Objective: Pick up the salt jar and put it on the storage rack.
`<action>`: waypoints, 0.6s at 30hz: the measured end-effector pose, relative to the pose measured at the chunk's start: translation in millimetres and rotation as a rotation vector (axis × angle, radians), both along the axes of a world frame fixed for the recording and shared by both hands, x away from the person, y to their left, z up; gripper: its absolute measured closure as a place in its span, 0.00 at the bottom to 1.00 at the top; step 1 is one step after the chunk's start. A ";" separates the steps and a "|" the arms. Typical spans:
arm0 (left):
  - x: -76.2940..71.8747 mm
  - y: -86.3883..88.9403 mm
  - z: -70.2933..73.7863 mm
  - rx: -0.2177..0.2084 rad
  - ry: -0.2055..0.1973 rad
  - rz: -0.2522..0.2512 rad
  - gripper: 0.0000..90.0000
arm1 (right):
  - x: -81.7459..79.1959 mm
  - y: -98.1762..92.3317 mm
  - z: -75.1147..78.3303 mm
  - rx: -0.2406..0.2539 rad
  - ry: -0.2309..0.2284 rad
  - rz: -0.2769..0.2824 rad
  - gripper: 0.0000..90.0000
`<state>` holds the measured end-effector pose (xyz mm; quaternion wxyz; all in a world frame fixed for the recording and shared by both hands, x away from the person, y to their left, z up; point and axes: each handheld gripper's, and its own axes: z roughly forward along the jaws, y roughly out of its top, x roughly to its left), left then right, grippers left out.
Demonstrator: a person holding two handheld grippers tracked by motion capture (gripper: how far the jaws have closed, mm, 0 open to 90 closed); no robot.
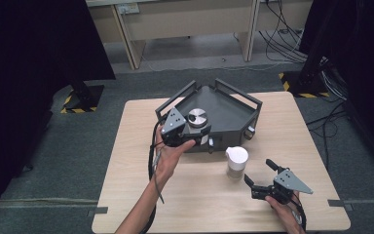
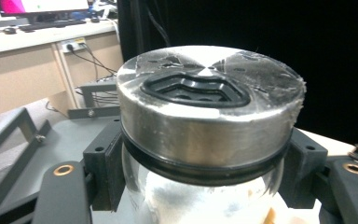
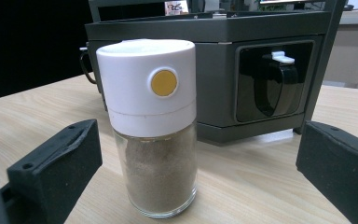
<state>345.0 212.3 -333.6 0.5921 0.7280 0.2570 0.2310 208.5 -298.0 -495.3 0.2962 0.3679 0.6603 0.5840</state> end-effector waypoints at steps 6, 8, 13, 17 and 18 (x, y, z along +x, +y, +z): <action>11.5 -5.5 2.4 -0.001 -0.002 0.046 0.34 | -0.2 -0.4 0.0 0.003 -0.001 0.000 0.00; 16.4 -6.4 0.5 -0.013 -0.001 0.067 0.34 | -0.1 -0.5 0.1 0.003 0.000 0.000 0.00; 27.5 -8.7 -2.9 -0.021 0.000 0.136 0.34 | 0.0 -0.8 0.1 0.005 0.001 0.001 0.00; 35.9 -10.3 -7.1 -0.023 0.009 0.178 0.34 | 0.5 -1.8 0.0 0.008 0.001 0.000 0.00; 37.7 -10.8 -8.3 -0.023 0.011 0.184 0.34 | 0.5 -1.8 0.0 0.008 0.002 -0.001 0.00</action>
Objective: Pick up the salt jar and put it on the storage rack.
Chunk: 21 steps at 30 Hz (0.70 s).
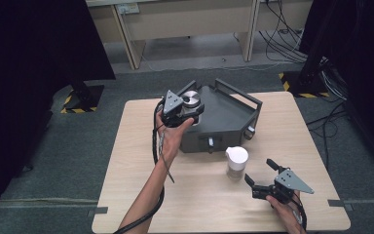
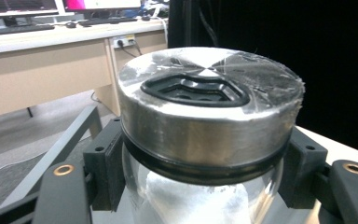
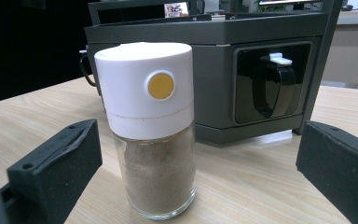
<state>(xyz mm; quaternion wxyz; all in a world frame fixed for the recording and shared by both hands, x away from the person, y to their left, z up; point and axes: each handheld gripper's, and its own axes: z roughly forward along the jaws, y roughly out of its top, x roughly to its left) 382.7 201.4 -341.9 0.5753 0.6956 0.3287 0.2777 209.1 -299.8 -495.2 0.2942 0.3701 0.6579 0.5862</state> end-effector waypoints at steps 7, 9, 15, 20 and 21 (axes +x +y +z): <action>11.1 -7.9 -10.1 -0.010 0.009 0.057 0.34 | 0.1 -0.6 0.0 0.001 -0.001 -0.005 0.00; 12.3 -9.0 -11.0 -0.008 0.007 0.059 0.34 | 0.3 -0.8 -0.2 0.001 -0.002 -0.005 0.00; 18.4 -14.3 -18.8 -0.017 0.017 0.088 0.34 | 0.1 -0.7 -0.2 0.002 0.000 -0.006 0.00; 22.5 -16.9 -24.4 -0.009 0.027 0.103 0.34 | 0.8 -0.7 -0.5 0.001 -0.001 0.000 0.00; 23.2 -17.1 -25.7 -0.010 0.028 0.107 0.34 | 1.0 -0.7 -0.6 0.000 -0.001 0.001 0.00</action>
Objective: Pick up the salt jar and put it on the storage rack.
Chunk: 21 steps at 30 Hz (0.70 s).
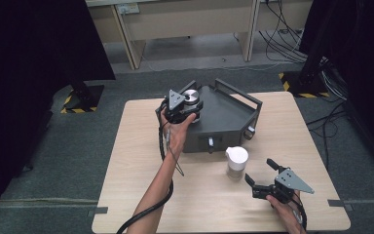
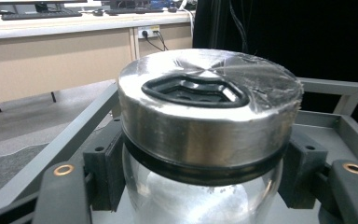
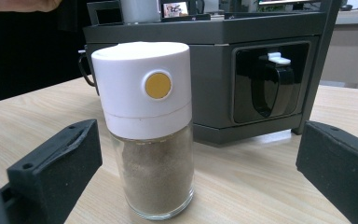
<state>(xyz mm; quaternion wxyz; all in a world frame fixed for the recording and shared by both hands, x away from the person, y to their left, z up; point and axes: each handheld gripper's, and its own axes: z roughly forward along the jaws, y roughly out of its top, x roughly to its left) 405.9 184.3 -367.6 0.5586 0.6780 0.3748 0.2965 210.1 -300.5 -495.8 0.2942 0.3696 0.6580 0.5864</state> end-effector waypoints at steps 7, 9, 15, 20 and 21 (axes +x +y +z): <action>3.7 -4.0 -5.3 0.019 0.000 0.017 0.34 | 0.1 -0.2 0.0 0.002 0.000 0.001 0.00; 3.4 -3.7 -7.1 0.017 -0.002 0.023 0.34 | 0.1 -0.4 0.0 0.003 0.000 0.001 0.00; 3.6 -3.6 -10.2 0.028 0.001 0.027 0.34 | 0.1 -0.2 0.0 0.003 0.000 0.003 0.00; 3.0 -5.0 -9.1 0.028 0.006 0.035 0.34 | -0.1 0.2 0.0 0.002 0.001 0.003 0.00; 2.8 -5.6 -8.8 0.029 0.008 0.037 0.34 | -0.1 0.2 0.0 0.003 0.000 0.004 0.00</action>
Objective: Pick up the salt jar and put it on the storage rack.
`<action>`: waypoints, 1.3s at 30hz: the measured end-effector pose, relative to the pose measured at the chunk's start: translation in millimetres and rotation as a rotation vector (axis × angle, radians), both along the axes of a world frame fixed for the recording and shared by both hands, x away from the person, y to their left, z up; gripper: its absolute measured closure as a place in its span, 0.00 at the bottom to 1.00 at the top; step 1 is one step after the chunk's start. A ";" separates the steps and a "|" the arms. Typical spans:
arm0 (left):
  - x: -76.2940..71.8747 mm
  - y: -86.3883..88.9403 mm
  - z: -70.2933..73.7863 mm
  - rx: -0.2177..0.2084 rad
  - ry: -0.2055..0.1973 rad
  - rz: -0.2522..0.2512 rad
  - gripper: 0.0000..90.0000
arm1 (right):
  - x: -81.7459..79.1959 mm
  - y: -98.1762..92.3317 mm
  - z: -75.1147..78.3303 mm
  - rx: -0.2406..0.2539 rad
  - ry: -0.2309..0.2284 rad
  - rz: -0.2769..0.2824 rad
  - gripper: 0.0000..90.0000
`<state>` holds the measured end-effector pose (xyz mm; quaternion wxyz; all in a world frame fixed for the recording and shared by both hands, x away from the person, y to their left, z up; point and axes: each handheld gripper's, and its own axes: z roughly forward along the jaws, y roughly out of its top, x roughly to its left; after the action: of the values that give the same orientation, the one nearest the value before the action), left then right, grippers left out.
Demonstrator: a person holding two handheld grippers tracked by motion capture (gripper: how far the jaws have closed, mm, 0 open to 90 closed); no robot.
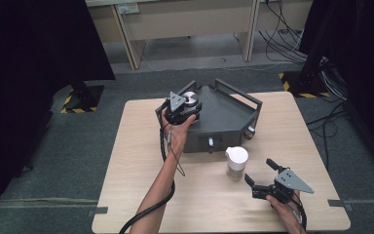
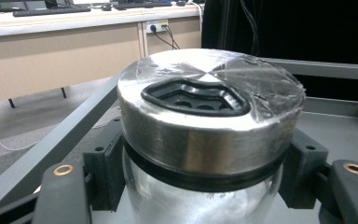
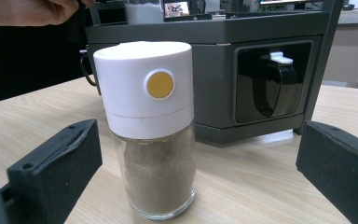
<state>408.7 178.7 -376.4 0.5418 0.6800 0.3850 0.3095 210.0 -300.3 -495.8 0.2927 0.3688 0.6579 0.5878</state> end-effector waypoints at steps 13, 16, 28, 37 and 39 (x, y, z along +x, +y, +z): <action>-7.9 1.5 5.3 -0.019 0.005 0.016 0.04 | -0.9 -0.1 0.6 0.002 -0.006 -0.001 0.00; -12.5 4.2 10.1 -0.021 0.004 0.010 0.00 | -0.9 0.1 0.6 0.002 -0.006 -0.001 0.00; -29.3 10.1 17.3 0.000 -0.011 -0.012 0.00 | -1.0 0.5 0.4 -0.001 -0.007 -0.002 0.00; -46.4 18.1 16.1 -0.024 -0.031 -0.046 0.00 | -0.7 1.2 -0.1 -0.002 -0.005 -0.003 0.00; -50.4 20.8 15.4 -0.034 -0.032 -0.062 0.00 | -0.7 1.4 -0.2 -0.004 -0.005 -0.003 0.00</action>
<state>358.3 199.5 -361.0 0.5686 0.6772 0.3605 0.2969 209.3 -298.9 -496.0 0.2959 0.3675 0.6580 0.5869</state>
